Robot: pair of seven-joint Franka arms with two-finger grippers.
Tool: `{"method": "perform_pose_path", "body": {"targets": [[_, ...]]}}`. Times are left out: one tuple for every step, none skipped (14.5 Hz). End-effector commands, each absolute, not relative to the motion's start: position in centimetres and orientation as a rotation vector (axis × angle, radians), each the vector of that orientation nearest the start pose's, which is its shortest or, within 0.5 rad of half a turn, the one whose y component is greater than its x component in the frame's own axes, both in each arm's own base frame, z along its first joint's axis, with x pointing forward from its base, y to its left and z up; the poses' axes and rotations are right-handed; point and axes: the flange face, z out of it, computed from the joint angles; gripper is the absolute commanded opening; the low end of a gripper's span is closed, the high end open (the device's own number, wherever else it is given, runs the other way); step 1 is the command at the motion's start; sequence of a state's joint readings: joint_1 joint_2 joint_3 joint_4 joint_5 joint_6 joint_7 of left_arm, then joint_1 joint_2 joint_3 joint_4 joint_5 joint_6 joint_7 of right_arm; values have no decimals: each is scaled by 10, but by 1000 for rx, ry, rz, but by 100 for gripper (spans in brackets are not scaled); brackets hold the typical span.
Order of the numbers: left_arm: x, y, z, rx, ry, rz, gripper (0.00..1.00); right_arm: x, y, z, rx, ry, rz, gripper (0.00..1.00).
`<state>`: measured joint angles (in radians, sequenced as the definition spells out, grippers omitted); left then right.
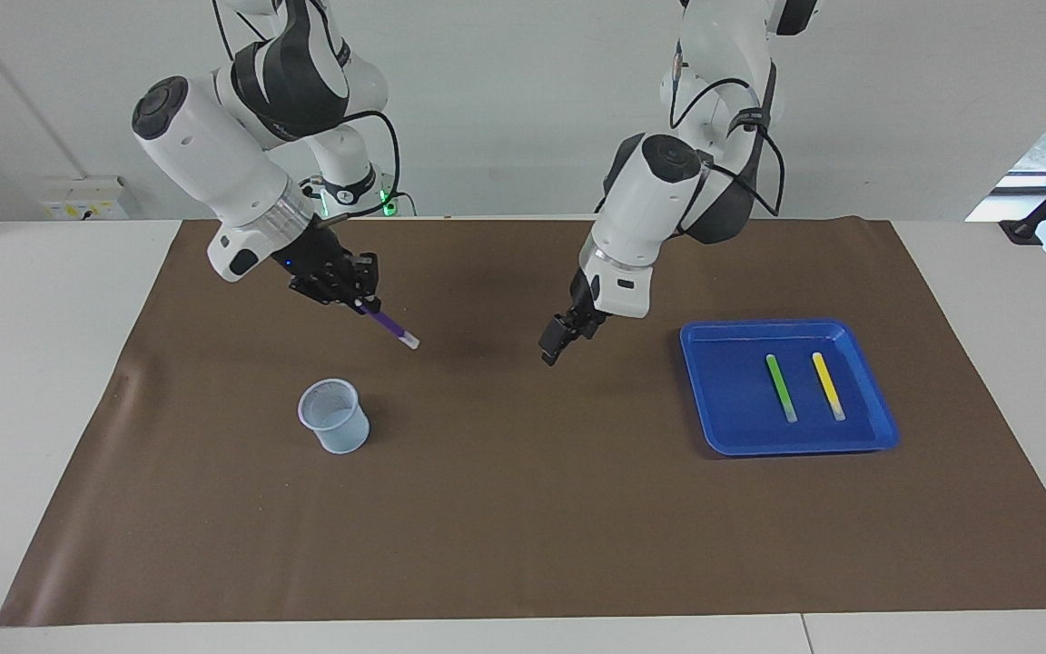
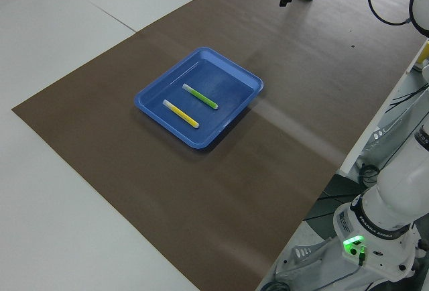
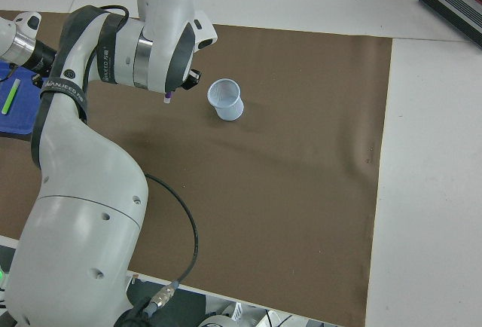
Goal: Transfer and insert pens with both arms
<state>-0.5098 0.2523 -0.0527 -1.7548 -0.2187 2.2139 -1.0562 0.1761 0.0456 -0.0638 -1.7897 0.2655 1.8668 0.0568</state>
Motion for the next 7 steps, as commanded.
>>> {"method": "perform_pose_path", "body": {"targets": [[544,-301,436,-3299,-763,-10,100,597,73,528,-3026,-190,-68,0],[550,-283,432,-3325,-606,-32,100,606,65,526,-3055,-232,-77,0],[558,-261,428,-3346,-394,-55,100,612,61,524,-3073,-279,-96,0],[562,-241,424,-3343,-259,-71,100,619,58,523,-3077,-302,-128,0],[567,-220,421,-3315,-75,-107,100,622,57,522,-3077,-338,-155,0],[572,-194,414,-3288,14,-109,100,622,59,515,-3082,-381,-148,0],[573,-176,412,-3274,73,-110,100,623,59,509,-3094,-395,-155,0]]}}
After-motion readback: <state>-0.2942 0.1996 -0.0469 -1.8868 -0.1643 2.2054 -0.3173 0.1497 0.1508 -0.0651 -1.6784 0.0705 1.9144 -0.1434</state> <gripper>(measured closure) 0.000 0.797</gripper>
